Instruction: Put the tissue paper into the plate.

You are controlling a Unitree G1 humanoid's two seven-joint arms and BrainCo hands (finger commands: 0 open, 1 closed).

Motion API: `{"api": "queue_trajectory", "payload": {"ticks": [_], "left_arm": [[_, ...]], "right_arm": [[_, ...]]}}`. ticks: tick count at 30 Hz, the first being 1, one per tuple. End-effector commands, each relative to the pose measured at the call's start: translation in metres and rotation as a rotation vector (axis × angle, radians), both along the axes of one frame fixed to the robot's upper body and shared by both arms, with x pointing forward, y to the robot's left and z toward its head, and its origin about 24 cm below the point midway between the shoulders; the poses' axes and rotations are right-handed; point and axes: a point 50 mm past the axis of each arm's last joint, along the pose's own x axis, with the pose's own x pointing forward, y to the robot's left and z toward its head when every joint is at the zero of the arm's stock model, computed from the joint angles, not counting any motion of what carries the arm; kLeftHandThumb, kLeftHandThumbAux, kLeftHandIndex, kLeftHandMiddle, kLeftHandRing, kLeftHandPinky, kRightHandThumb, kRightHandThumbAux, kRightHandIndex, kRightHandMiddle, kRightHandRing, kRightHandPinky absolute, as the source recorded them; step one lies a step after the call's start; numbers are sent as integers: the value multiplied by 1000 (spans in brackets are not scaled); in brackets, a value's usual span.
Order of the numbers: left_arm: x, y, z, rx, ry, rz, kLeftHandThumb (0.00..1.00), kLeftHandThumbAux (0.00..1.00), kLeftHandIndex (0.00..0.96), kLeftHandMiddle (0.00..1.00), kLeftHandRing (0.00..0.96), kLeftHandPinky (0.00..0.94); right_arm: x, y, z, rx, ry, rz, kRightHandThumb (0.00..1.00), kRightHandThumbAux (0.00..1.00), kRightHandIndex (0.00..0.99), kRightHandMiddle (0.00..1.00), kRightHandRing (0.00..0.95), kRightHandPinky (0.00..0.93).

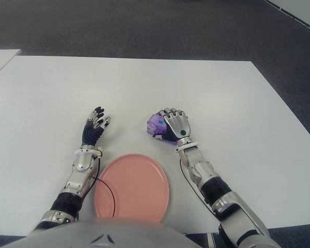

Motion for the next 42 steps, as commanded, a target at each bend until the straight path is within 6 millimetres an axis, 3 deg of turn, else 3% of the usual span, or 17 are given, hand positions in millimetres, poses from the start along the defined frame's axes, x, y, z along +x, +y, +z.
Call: {"api": "queue_trajectory", "payload": {"ticks": [1, 13, 18, 20, 26, 32, 42], "left_arm": [[-3, 2, -7, 2, 40, -2, 305, 634, 130, 152, 134, 153], [-2, 3, -7, 5, 34, 4, 316, 633, 133, 161, 143, 156], [-1, 4, -6, 8, 33, 3, 314, 637, 134, 163, 143, 156], [0, 4, -6, 7, 33, 3, 318, 640, 136, 167, 147, 165], [0, 3, -5, 4, 31, 3, 318, 636, 137, 172, 154, 170], [1, 2, -3, 4, 25, -1, 304, 624, 133, 166, 146, 147], [2, 2, -3, 1, 25, -4, 300, 622, 125, 151, 127, 137]], "right_arm": [[-23, -4, -34, -26, 183, 0, 854, 676, 402, 517, 784, 774], [-17, 1, -21, 86, 27, -18, 855, 677, 399, 528, 806, 783], [-4, -2, 0, 140, -72, -44, 854, 677, 398, 529, 808, 780], [0, -3, 6, 158, -105, -53, 853, 678, 397, 525, 799, 727], [7, -2, 32, 220, -178, -37, 852, 678, 398, 519, 786, 684], [0, 6, 66, 258, -248, 14, 853, 678, 397, 526, 808, 757], [-11, 14, 89, 286, -353, 74, 854, 677, 399, 538, 843, 809]]}}
